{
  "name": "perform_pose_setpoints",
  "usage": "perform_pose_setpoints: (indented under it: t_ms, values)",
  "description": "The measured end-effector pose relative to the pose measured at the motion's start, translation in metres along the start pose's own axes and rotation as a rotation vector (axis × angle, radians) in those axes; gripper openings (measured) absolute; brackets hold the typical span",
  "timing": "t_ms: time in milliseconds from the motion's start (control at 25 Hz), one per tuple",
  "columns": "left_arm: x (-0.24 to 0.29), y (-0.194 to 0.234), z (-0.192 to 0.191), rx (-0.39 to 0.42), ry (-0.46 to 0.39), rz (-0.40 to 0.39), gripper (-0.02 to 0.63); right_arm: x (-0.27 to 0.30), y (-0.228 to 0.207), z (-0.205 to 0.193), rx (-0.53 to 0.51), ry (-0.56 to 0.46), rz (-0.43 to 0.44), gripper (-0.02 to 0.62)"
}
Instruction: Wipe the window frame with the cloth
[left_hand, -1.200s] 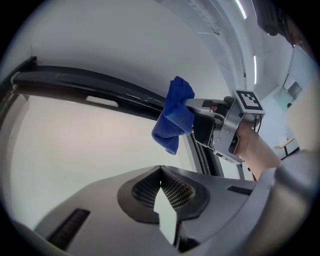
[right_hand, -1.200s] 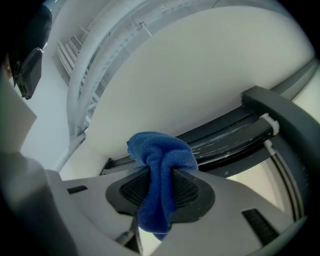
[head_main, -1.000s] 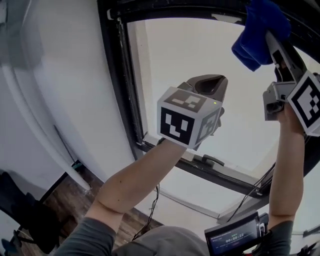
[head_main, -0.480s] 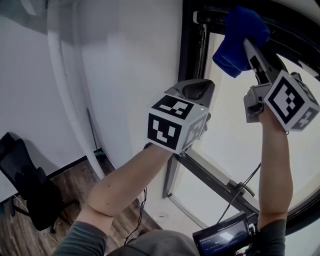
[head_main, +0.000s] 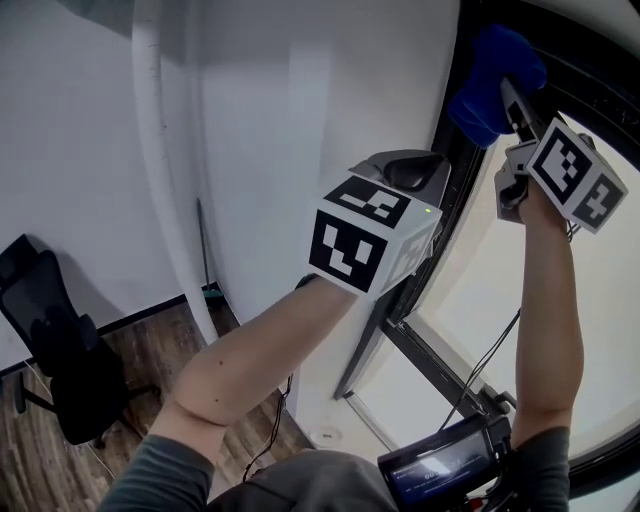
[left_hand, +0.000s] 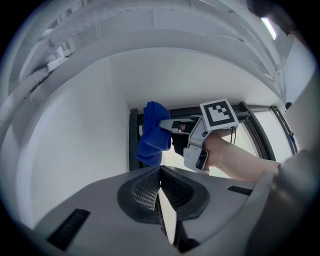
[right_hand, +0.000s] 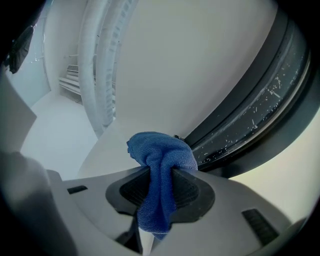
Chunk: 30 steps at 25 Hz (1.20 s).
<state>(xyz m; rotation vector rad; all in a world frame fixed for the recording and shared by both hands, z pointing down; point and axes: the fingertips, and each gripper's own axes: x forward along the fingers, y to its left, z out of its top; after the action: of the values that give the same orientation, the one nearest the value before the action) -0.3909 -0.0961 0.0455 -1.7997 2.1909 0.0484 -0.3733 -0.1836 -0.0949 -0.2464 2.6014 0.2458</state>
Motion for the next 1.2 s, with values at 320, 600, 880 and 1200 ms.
perform_pose_setpoints:
  t_ms: [320, 600, 880, 1200]
  values:
    - [0.009, 0.004, -0.013, -0.025, 0.012, -0.04, 0.008, 0.024, -0.008, -0.023, -0.067, 0.047, -0.047, 0.126]
    - [0.004, 0.002, -0.03, -0.012, 0.025, -0.047, 0.008, 0.027, -0.022, -0.053, -0.131, 0.097, -0.098, 0.127]
    - [-0.005, -0.008, -0.037, -0.001, 0.05, -0.061, 0.008, 0.033, -0.039, -0.055, -0.151, 0.124, -0.149, 0.127]
    - [-0.01, -0.005, -0.085, -0.076, 0.109, -0.051, 0.008, 0.023, -0.034, -0.101, -0.18, 0.19, -0.149, 0.127]
